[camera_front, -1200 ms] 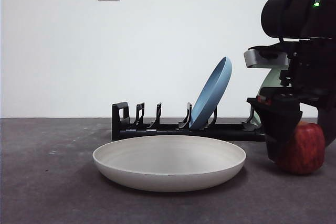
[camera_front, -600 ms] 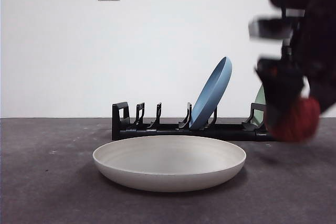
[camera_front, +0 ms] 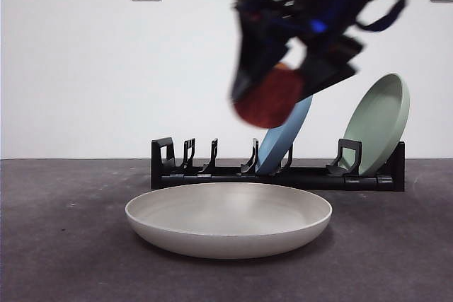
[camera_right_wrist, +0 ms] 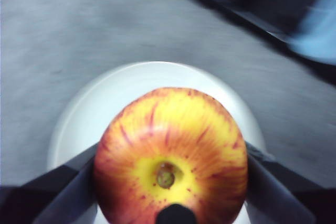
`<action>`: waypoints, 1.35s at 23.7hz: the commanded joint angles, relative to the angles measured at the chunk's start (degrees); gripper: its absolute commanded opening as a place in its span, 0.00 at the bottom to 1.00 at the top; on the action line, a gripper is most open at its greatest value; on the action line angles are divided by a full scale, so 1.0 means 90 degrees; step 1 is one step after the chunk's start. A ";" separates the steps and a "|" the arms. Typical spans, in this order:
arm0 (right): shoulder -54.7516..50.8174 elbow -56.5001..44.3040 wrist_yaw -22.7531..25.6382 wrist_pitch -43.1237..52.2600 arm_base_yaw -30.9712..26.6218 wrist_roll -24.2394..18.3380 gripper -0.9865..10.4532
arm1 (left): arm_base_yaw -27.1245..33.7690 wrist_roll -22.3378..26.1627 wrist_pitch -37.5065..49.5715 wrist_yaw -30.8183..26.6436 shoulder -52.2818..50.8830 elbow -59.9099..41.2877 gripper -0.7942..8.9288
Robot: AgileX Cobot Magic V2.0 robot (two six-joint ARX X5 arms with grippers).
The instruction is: Take the yellow plate from the plate rack,put the plate on the table,take the apple from the table,put the apple in the plate
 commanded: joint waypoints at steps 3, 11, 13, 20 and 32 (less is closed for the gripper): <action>0.0971 0.0002 0.0027 0.0267 0.0109 0.0277 0.08 | 0.0012 -0.0049 -0.0085 0.0010 0.0005 -0.0022 0.31; 0.1911 0.0002 0.0024 0.0313 0.0291 0.0219 0.08 | 0.0012 -0.0056 -0.0136 0.0012 0.0005 -0.0022 0.31; 0.1955 0.0002 0.0024 0.0240 0.0291 0.0219 0.08 | 0.0012 -0.0073 -0.0141 0.0010 0.0005 -0.0022 0.31; 0.1943 0.0007 0.0044 0.0209 0.0296 0.0228 0.53 | 0.0012 -0.0170 -0.0216 0.0005 0.0005 -0.0022 0.31; 0.1377 0.0357 0.0044 -0.0401 0.0328 0.0236 0.58 | 0.0017 -0.0211 -0.0301 -0.0002 0.0005 -0.0022 0.31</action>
